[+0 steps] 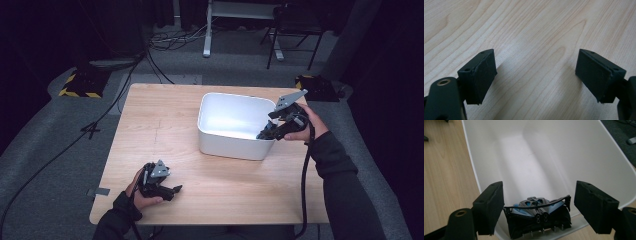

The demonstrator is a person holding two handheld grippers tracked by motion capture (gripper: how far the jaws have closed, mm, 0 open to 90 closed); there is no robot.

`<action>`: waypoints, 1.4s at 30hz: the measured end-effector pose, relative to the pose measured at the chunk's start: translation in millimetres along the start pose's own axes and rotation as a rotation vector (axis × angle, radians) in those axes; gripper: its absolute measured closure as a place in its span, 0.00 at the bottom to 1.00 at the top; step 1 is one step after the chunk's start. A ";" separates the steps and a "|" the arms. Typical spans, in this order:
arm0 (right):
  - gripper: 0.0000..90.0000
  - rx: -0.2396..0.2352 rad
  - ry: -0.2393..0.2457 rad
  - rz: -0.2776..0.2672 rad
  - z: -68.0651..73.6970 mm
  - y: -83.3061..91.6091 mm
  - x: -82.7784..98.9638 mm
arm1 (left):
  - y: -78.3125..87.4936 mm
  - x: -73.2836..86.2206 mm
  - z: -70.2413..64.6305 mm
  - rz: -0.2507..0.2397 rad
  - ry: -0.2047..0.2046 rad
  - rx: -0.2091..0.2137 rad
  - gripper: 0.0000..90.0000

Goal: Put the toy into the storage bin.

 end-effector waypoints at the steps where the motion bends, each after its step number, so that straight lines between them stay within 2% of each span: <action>1: 0.26 0.009 -0.001 -0.019 -0.6 2.3 -1.0 | 0.0 0.0 -0.1 0.000 0.001 0.000 0.19; 8: 0.26 0.047 -0.012 -0.069 -1.8 15.0 -0.2 | 0.2 0.1 -0.1 0.002 -0.001 0.002 0.19; 10: 0.26 0.064 -0.024 -0.100 -2.2 20.9 0.1 | 0.0 0.0 0.0 0.000 0.000 -0.001 0.19; 13: 0.26 0.092 -0.025 -0.108 -3.6 24.4 1.9 | 0.2 0.1 -0.1 0.002 0.000 0.001 0.19; 14: 0.26 0.101 -0.060 -0.125 -3.8 28.5 3.7 | 0.3 0.2 -0.1 0.003 -0.001 0.001 0.19; 15: 0.26 0.101 -0.063 -0.136 -3.7 30.7 4.6 | 0.2 0.1 -0.1 0.002 0.000 0.001 0.19; 19: 0.26 0.116 -0.054 -0.143 -4.4 36.0 8.7 | 0.1 0.1 -0.1 0.002 -0.001 0.001 0.19; 20: 0.26 0.135 -0.070 -0.144 -5.3 38.9 12.0 | 0.1 0.1 -0.1 0.001 -0.001 0.001 0.19; 25: 0.25 0.148 -0.078 -0.163 -3.3 45.1 19.4 | 0.2 0.1 0.0 0.002 -0.001 0.001 0.19; 27: 0.25 0.162 -0.099 -0.162 -2.4 47.0 23.1 | 0.3 0.2 0.0 0.003 -0.001 0.001 0.19; 31: 0.25 0.192 -0.100 -0.170 -3.5 49.9 28.8 | 0.2 0.1 0.0 0.002 0.000 0.000 0.19; 34: 0.25 0.187 -0.113 -0.184 -1.2 53.9 33.8 | -0.2 -0.1 0.0 -0.002 0.000 -0.001 0.19; 35: 0.25 0.192 -0.102 -0.185 -1.4 54.7 35.6 | 0.2 0.1 -0.1 0.002 0.000 0.001 0.19; 42: 0.25 0.228 -0.118 -0.192 0.4 59.1 50.8 | 0.4 0.2 0.0 0.005 -0.001 0.000 0.19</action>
Point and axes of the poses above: each handheld gripper's, and its own axes: y roughly backward along the jaws, x roughly out of its underside, z roughly to its left, the point moved 9 cm from there along -y, roughly forward along the jaws, and after that the axes turned 1 degree about -z, right-handed, at the moved point
